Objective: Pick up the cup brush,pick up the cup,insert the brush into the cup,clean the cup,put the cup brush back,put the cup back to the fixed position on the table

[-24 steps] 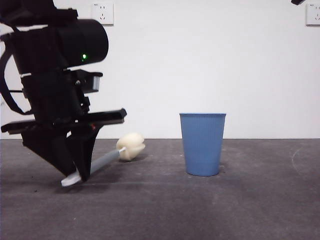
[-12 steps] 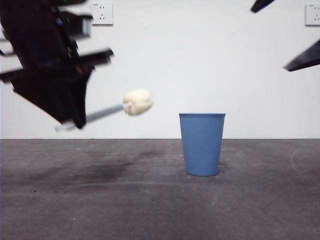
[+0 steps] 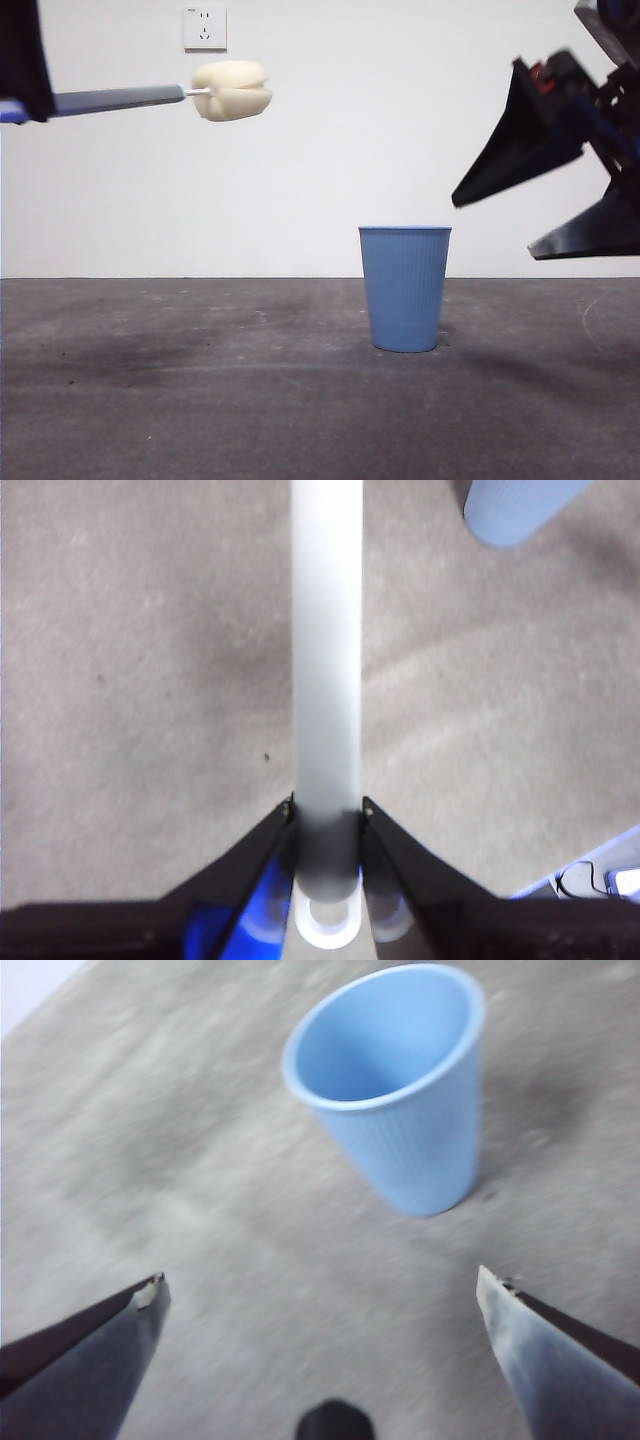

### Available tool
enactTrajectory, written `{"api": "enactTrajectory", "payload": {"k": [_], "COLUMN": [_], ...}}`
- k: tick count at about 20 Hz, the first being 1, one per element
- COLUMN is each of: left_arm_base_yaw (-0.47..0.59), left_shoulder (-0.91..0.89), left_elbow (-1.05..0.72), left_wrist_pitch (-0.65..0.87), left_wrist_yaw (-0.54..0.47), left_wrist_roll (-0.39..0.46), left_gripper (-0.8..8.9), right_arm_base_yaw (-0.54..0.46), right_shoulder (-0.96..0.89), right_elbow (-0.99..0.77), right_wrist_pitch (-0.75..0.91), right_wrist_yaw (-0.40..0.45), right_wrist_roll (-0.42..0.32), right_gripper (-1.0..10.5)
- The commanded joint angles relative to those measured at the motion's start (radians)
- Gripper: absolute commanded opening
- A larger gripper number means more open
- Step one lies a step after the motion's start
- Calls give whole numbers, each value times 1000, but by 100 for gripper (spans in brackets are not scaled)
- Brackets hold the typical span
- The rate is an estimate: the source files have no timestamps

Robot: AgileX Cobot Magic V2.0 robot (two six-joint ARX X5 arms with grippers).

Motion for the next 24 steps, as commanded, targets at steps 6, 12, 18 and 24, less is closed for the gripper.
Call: {"api": "enactTrajectory", "payload": {"k": [6, 12, 18, 24], "left_arm_base_yaw": [-2, -2, -2, -2], "left_shoulder": [-26, -26, -26, -26], "left_elbow": [-2, -2, -2, -2], "left_wrist_pitch": [-8, -12, -8, -8], "left_wrist_yaw": [6, 26, 24, 24], "left_wrist_roll": [23, 22, 17, 13], "left_gripper": [-9, -9, -9, -9], "right_arm_base_yaw": [66, 87, 95, 102], "right_shoulder": [246, 497, 674, 803], "right_elbow": [-50, -50, -42, 58], "right_wrist_pitch": [332, 654, 884, 926], "right_wrist_yaw": [113, 150, 171, 167], "right_wrist_roll": [1, -15, -19, -20], "right_gripper": [564, 564, 564, 564]}}
